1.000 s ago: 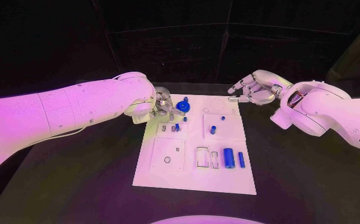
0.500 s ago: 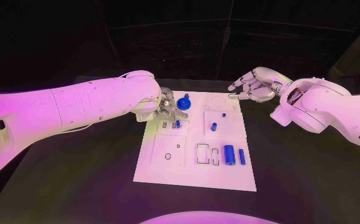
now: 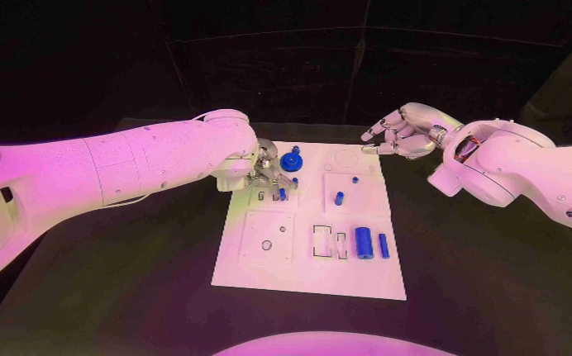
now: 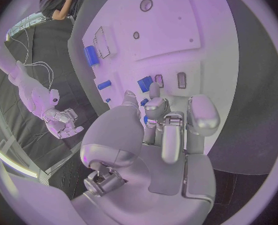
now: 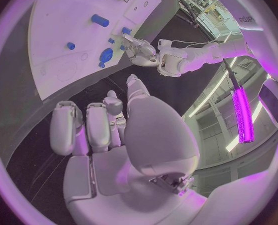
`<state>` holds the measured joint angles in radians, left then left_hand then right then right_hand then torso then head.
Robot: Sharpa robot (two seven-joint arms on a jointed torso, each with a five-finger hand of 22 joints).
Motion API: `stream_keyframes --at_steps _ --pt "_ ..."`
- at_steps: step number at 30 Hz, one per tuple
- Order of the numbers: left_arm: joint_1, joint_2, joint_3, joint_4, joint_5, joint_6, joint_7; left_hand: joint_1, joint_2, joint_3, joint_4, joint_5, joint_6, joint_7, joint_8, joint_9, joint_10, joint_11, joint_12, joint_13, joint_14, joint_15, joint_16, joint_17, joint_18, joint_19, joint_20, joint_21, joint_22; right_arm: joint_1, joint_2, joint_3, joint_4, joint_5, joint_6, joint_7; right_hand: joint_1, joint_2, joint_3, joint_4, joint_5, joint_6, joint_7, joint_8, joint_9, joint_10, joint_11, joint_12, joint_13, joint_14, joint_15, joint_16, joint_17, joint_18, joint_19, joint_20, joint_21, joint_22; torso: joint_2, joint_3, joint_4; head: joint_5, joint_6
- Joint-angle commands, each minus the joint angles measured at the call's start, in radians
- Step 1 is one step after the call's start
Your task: Assemble the parts on the task board
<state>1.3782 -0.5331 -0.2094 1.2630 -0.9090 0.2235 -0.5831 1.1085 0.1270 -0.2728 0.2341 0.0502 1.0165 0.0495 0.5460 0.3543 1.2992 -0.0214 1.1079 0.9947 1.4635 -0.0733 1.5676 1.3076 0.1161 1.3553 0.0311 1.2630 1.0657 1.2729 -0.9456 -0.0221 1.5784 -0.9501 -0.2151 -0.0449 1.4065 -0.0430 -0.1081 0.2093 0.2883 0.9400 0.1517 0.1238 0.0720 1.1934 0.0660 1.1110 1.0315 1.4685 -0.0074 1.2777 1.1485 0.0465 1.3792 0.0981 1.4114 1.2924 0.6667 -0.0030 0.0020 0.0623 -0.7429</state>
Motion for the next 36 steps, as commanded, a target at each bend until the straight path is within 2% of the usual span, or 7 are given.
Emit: stream_keyframes --at_steps 1,15,28,32,36 --pt "0.001 0.003 0.000 -0.002 -0.006 0.029 -0.008 0.013 0.001 -0.001 -0.008 -0.002 -0.010 -0.001 0.006 0.004 0.005 0.000 0.005 0.001 0.107 -0.007 0.003 0.263 -0.020 -0.005 -0.001 0.007 0.002 0.002 0.001 0.001 0.000 -0.003 0.004 -0.001 0.004 0.009 -0.006 -0.001 0.006 0.007 -0.003 0.004 0.000 0.005 -0.003 -0.004 -0.001 0.013 -0.006 -0.004 -0.001 0.021 -0.005 0.000 -0.003 0.000 0.000 0.0008 0.0009 0.000 -0.002" --pt "-0.001 0.013 -0.004 -0.005 -0.006 0.049 -0.009 0.041 0.014 0.011 -0.032 -0.001 -0.018 -0.001 0.018 0.021 0.003 0.000 0.007 0.006 0.107 -0.007 0.003 0.263 -0.019 -0.013 0.000 0.011 0.006 0.002 0.008 0.001 -0.004 -0.019 0.008 -0.007 0.011 0.013 -0.010 -0.005 0.022 0.004 -0.003 0.004 -0.001 0.003 -0.003 -0.007 -0.005 0.015 -0.006 -0.008 -0.003 0.021 -0.004 -0.001 -0.006 -0.002 0.001 0.0009 0.0002 0.001 -0.010" --pt "-0.001 0.022 -0.004 -0.011 -0.006 0.047 -0.010 0.070 0.025 0.032 -0.060 -0.001 -0.028 -0.001 0.026 0.035 0.000 0.000 0.004 0.006 0.107 -0.006 0.003 0.263 -0.018 -0.020 0.001 0.013 0.009 0.002 0.012 0.001 -0.006 -0.022 0.011 -0.011 0.017 0.016 -0.010 -0.008 0.029 0.003 -0.003 0.005 -0.001 0.003 -0.003 -0.008 -0.006 0.015 -0.007 -0.009 -0.003 0.021 -0.004 -0.001 -0.007 -0.003 -0.001 0.0014 0.0002 0.000 -0.009" --pt "-0.002 0.023 -0.004 -0.009 -0.006 0.041 -0.008 0.130 0.034 0.070 -0.109 0.000 -0.036 -0.004 0.029 0.044 -0.002 -0.003 0.000 0.006 0.107 -0.008 0.003 0.263 -0.018 -0.023 0.000 0.014 0.011 0.002 0.013 0.001 -0.007 -0.022 0.011 -0.011 0.018 0.018 -0.010 -0.009 0.032 0.003 -0.003 0.005 -0.001 0.003 -0.004 -0.008 -0.006 0.015 -0.007 -0.010 -0.003 0.021 -0.004 -0.001 -0.007 -0.003 0.000 0.0010 0.0001 -0.001 -0.009" --pt "-0.002 0.022 -0.004 -0.005 -0.006 0.029 -0.001 0.233 0.061 0.140 -0.184 0.001 -0.052 -0.014 0.024 0.046 -0.010 -0.012 -0.009 0.001 0.107 -0.016 0.003 0.263 -0.017 -0.025 -0.005 0.015 0.013 0.002 0.014 0.001 -0.008 -0.022 0.011 -0.012 0.019 0.019 -0.010 -0.009 0.034 0.003 -0.003 0.006 -0.001 0.003 -0.004 -0.008 -0.006 0.016 -0.007 -0.010 -0.003 0.021 -0.004 -0.001 -0.007 -0.003 0.000 0.0008 -0.0001 -0.002 -0.010"
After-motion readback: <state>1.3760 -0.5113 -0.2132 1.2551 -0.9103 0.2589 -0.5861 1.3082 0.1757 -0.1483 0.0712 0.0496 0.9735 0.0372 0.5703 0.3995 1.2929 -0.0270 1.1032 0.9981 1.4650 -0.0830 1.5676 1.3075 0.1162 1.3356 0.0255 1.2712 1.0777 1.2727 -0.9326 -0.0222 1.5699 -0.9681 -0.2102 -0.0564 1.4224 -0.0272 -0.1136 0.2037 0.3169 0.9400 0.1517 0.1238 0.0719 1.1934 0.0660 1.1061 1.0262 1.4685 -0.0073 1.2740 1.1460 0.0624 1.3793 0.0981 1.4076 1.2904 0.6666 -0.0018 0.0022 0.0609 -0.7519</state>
